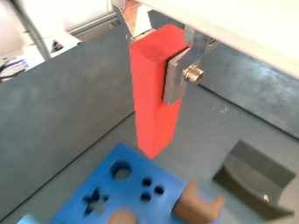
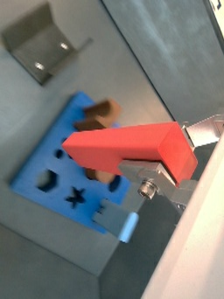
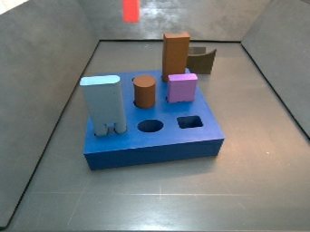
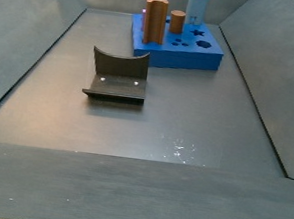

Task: Pick up the rectangle object. Move up. Move to above the board. Insert the rectangle object.
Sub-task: Move to above the board.

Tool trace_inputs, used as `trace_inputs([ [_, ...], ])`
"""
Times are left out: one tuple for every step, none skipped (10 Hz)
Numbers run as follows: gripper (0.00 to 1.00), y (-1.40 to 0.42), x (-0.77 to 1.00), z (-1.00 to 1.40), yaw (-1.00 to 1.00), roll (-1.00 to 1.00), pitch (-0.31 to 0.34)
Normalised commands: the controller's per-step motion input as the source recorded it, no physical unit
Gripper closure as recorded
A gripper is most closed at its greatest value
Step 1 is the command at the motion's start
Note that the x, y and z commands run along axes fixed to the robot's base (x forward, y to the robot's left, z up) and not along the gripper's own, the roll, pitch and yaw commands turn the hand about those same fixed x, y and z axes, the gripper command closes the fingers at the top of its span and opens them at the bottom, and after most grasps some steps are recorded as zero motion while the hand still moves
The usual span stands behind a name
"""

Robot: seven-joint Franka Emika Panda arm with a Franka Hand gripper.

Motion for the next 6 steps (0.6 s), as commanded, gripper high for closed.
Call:
trace_inputs([
  [1.0, -1.0, 0.36, 0.14, 0.01, 0.0, 0.125],
  [1.0, -1.0, 0.37, 0.13, 0.01, 0.0, 0.122],
  [1.0, -1.0, 0.4, 0.14, 0.01, 0.01, 0.126],
  [1.0, -0.84, 0.36, 0.13, 0.01, 0.02, 0.125],
  [1.0, -0.46, 0.24, 0.07, 0.01, 0.04, 0.127],
  [1.0, -0.27, 0.16, 0.05, 0.01, 0.05, 0.102],
])
